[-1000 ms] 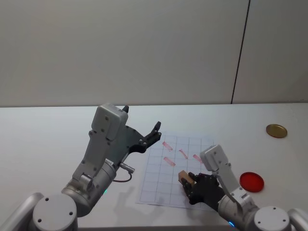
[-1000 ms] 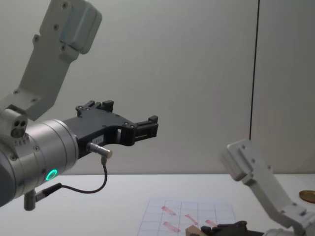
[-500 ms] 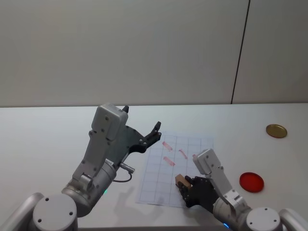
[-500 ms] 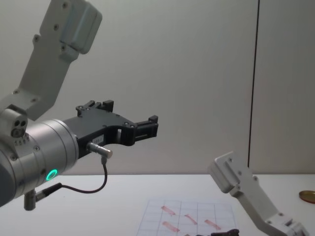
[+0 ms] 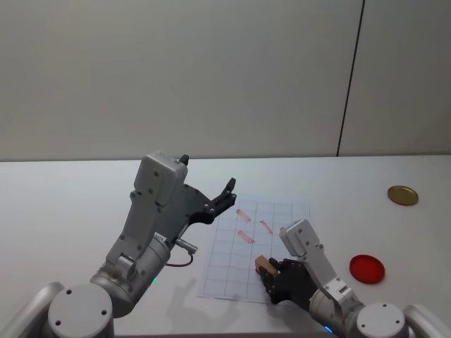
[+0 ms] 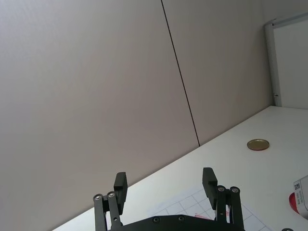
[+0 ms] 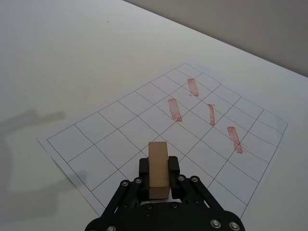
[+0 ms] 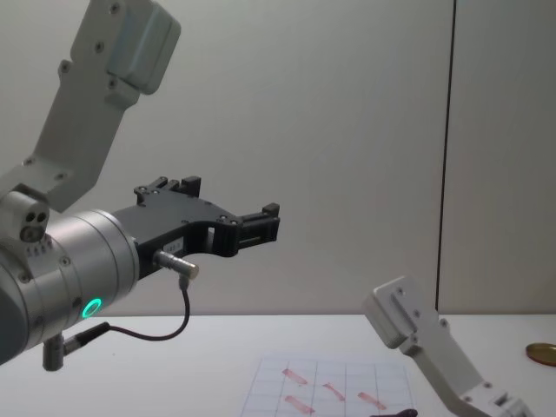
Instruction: Use the one hand to pick up the stamp and affix it onto the A4 paper.
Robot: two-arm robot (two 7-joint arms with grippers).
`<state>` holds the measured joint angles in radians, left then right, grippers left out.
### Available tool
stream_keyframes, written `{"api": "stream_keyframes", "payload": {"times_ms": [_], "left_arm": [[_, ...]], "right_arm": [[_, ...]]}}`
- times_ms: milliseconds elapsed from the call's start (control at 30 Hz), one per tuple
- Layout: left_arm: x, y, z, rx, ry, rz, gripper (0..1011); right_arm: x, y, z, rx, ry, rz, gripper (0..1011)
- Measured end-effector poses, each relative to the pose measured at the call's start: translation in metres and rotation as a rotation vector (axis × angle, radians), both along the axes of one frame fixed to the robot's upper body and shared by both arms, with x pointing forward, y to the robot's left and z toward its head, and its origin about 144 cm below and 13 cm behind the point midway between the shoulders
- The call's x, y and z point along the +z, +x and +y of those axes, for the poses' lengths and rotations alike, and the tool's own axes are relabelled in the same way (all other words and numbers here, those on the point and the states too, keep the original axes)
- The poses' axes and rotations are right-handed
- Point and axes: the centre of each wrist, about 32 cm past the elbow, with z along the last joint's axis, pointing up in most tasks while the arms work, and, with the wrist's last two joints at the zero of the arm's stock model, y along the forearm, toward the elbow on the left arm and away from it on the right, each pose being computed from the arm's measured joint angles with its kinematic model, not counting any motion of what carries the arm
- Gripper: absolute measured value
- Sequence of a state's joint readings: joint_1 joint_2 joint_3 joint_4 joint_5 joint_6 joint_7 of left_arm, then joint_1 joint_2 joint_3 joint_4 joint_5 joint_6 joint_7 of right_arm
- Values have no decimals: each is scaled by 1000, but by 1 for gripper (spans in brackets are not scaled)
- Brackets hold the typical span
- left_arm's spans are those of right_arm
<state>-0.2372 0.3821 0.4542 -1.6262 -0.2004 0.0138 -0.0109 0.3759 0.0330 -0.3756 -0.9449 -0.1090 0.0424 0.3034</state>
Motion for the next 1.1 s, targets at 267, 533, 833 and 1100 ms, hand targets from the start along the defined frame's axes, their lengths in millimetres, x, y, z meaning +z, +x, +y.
{"api": "stream_keyframes", "payload": {"times_ms": [267, 533, 833, 1100], "left_arm": [[0, 0, 0, 0, 0, 0, 993], [0, 0, 0, 0, 0, 0, 993], [0, 0, 0, 0, 0, 0, 993], [0, 0, 0, 0, 0, 0, 993]], "right_arm": [[-4, 1, -1, 2, -2, 5, 219], [-5, 1, -3, 2, 6, -3, 219], [-2, -2, -6, -11, 46, -47, 219], [14, 0, -6, -24, 93, -117, 219]]}}
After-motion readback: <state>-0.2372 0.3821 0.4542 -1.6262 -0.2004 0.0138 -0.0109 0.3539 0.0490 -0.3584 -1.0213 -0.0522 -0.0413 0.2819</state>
